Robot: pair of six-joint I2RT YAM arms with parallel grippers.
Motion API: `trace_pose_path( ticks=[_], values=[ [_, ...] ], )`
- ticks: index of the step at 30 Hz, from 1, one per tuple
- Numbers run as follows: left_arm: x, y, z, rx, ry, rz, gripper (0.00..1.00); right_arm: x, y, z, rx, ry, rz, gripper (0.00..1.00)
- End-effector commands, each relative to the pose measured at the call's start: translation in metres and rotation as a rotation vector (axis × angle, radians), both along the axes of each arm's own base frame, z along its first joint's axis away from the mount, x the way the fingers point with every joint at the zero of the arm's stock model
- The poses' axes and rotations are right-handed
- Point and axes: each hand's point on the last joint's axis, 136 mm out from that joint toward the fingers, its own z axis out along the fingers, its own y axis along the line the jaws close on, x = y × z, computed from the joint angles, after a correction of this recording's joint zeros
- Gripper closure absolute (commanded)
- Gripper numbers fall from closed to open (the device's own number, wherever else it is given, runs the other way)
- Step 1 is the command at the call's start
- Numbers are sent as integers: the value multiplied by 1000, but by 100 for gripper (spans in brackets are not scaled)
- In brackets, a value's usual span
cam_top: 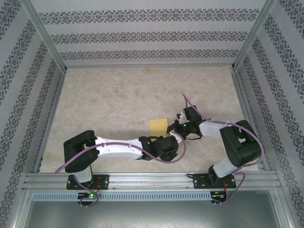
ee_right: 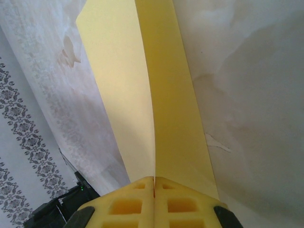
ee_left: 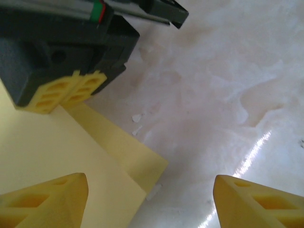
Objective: Fold a paper plane with a square sheet of paper (fold left side to right side)
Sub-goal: Fold the triangle a second time at the center of the table.
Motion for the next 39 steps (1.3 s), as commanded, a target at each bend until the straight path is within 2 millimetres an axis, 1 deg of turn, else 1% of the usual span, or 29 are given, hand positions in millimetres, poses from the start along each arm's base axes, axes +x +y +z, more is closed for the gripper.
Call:
trace_pose_path(
  ticks=[1,3,5,13,19,23,24,26,29,33,35,37,39],
  values=[
    [4,12,-7,125,-53,-9,30,-6,-1,-1,-11,6,5,100],
    [6,13,-9,143,-62,0,31,-6,-1,-2,-13,6,5,100],
    [7,13,-9,151,-66,2,35,-6,-2,-3,-15,7,6,100],
    [8,13,-4,124,-74,18,76,-6,-2,-4,-20,5,10,100],
    [9,18,1,97,-80,44,99,-4,-1,-1,-16,-10,15,100],
    [12,21,4,61,-62,73,100,1,1,11,2,-53,16,100],
    [14,22,5,48,-54,83,100,3,2,15,8,-66,16,99],
    [16,23,6,18,-32,96,100,6,3,25,22,-96,16,94],
    [17,22,10,-43,2,100,100,14,0,41,37,-155,7,82],
    [17,18,15,-148,69,102,100,22,-16,58,19,-241,-36,66],
    [17,17,18,-210,114,108,100,23,-29,61,0,-265,-59,60],
    [19,19,21,-287,163,127,100,21,-41,63,-15,-290,-80,56],
    [21,22,23,-367,224,149,100,15,-49,64,-25,-304,-85,56]
  ],
)
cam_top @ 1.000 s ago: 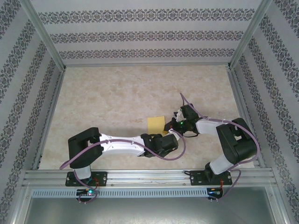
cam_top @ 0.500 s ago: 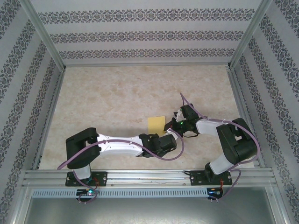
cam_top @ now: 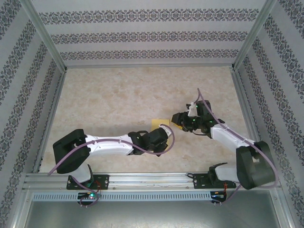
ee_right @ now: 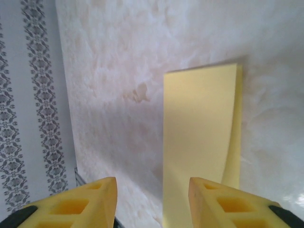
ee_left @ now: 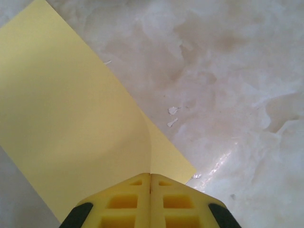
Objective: Fold a paper plane with a square sheet of paper (fold left side to right side)
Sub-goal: Fold the triangle a second time at the center of the table.
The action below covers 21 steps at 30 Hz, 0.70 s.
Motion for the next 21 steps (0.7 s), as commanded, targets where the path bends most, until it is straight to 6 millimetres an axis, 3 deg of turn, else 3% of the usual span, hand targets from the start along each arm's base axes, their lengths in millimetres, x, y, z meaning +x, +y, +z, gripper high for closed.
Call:
trace_pose_path(
  ticks=[1,5,11,17,21],
  values=[
    [4,-11,21,-237,110,34,100,-16,-16,-11,-60,-4,-3,56],
    [13,0,21,-375,202,97,100,-33,-17,-17,-60,-5,28,61],
    [16,7,13,-434,294,125,100,-61,-1,-33,-39,27,99,99],
    [20,13,2,-427,323,161,100,-81,22,-50,-60,49,149,100],
    [22,13,2,-428,331,169,100,-97,28,-70,-97,76,150,100]
  ],
)
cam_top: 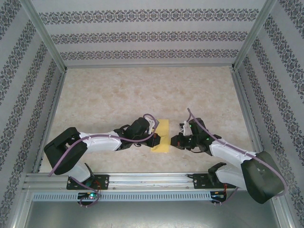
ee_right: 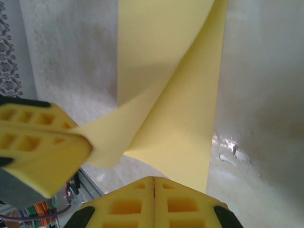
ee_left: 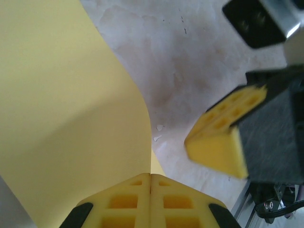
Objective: Fold a paper plane with a square sheet of paper (fold left side to right side)
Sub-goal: Fold the triangle a second time at the center of the table.
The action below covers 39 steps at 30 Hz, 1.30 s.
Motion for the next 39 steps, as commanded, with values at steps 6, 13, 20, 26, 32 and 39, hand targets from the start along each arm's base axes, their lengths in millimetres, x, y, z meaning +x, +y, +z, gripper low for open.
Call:
trace_pose_path(
  ticks=[6,13,20,26,32,39],
  values=[
    [3,-1,-6,-12,31,10,100,-8,9,-21,-50,8,-10,100],
    [4,3,-11,7,26,23,100,-5,15,-25,-77,0,6,100],
    [5,7,-12,24,15,26,100,-5,15,-33,-113,15,14,100],
    [5,11,-13,34,17,7,100,-12,5,-43,-182,45,27,100],
    [9,17,-14,34,32,-5,100,-20,-2,-51,-225,70,46,100],
    [14,26,-20,47,50,-7,100,-12,3,-42,-218,46,58,100]
  ],
)
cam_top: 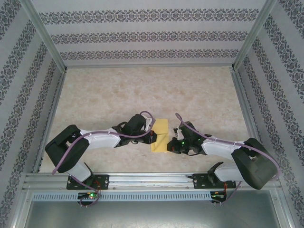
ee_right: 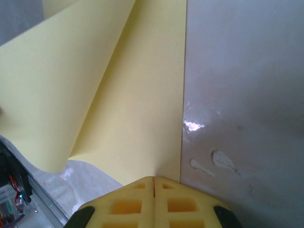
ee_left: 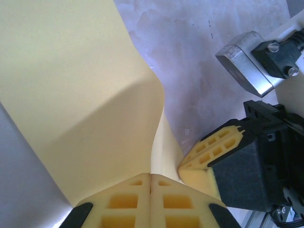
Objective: Fold a paper plane with a square sheet of paper (fold left side to right side)
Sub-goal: Fold the triangle a second time at the center of the table.
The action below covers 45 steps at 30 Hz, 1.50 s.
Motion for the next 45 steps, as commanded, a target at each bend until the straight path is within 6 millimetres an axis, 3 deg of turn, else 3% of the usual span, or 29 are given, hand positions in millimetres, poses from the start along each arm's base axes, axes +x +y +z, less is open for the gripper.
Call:
trace_pose_path(
  ticks=[1,12,45],
  values=[
    [-2,7,-9,25,19,-27,100,-2,-5,-5,-49,8,14,100],
    [7,15,-22,72,31,-39,100,-3,-4,-6,-49,12,20,100],
    [23,17,-33,122,9,-38,100,-5,-6,-10,-55,26,25,100]
  ],
)
